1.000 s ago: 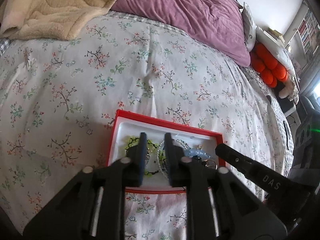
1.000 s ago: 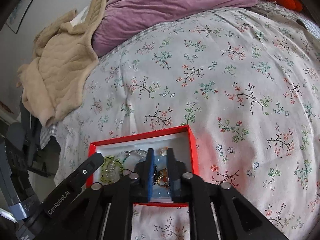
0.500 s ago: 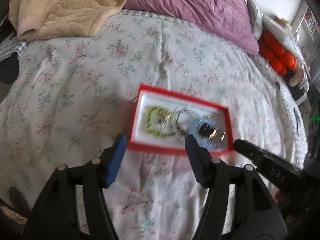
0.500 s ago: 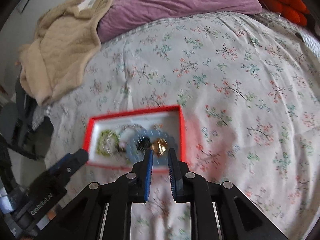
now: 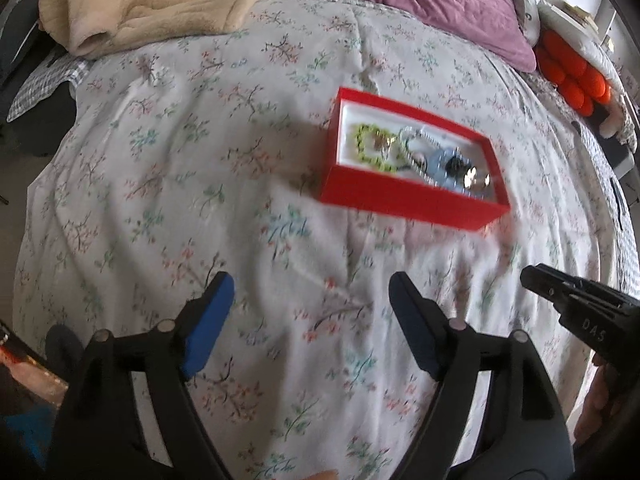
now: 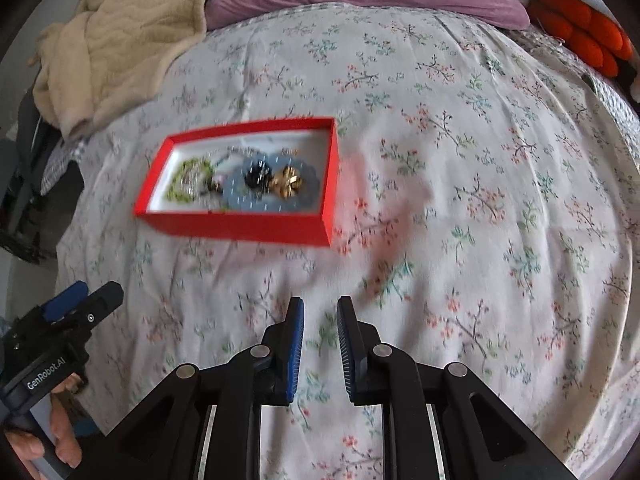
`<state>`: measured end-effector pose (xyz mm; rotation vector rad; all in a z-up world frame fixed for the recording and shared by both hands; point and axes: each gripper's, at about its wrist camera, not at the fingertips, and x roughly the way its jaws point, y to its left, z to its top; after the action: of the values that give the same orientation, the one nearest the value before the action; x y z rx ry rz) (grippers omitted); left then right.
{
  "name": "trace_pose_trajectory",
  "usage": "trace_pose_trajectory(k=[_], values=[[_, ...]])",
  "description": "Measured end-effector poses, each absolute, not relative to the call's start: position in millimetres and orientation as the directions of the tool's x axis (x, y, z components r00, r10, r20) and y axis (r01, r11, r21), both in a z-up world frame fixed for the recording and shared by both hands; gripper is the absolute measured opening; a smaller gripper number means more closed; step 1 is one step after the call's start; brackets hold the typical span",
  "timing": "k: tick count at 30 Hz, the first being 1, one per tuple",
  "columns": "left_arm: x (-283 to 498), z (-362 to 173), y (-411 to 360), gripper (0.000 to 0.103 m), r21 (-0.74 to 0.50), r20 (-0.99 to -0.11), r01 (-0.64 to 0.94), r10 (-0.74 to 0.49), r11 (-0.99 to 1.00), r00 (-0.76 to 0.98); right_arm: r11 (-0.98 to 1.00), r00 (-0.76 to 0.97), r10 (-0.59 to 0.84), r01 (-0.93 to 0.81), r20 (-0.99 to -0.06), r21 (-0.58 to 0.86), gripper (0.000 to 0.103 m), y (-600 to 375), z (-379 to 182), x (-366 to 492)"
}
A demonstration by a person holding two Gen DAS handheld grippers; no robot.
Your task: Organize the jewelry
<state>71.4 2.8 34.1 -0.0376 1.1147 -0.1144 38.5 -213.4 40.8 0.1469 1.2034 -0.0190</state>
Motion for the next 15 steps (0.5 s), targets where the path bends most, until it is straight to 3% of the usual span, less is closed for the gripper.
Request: trace_pose_trajectory(k=[1,4,7,12,13,15], values=[[68,33,4,0.082,-0.083,-0.894,0.074,-0.107,0.994,0.435,0.991,0.359,0.060,0.088,-0.932,0.098,0.026,-212,40,35],[60,31,7,0.084,-0.072,-0.896,0.070,-0.095,0.995,0.434,0.994,0.371,0.046,0.078,-0.928,0.081,0.058,-207,41,26],[55,27,10,0.086,-0.067,-0.901,0.062,-0.087,0.996,0.426,0.995,0.380,0.044,0.068,-0.924,0.075,0.061,-203,43,19],[49,21,9,0.095,-0.058,-0.906,0.070,-0.081,0.996,0.415,0.994,0.395,0.029,0.082,-0.918,0.067,0.078,-203,44,11],[48,20,9,0.096,-0.053,-0.906,0.070,-0.077,0.996,0.417,0.995,0.397,0.022,0.084,-0.918,0.060,0.085,-203,44,11],[47,17,7,0.098,-0.034,-0.906,0.073,-0.061,0.997,0.420,0.995,0.409,0.015,0.084,-0.913,0.054,0.089,-204,44,8]])
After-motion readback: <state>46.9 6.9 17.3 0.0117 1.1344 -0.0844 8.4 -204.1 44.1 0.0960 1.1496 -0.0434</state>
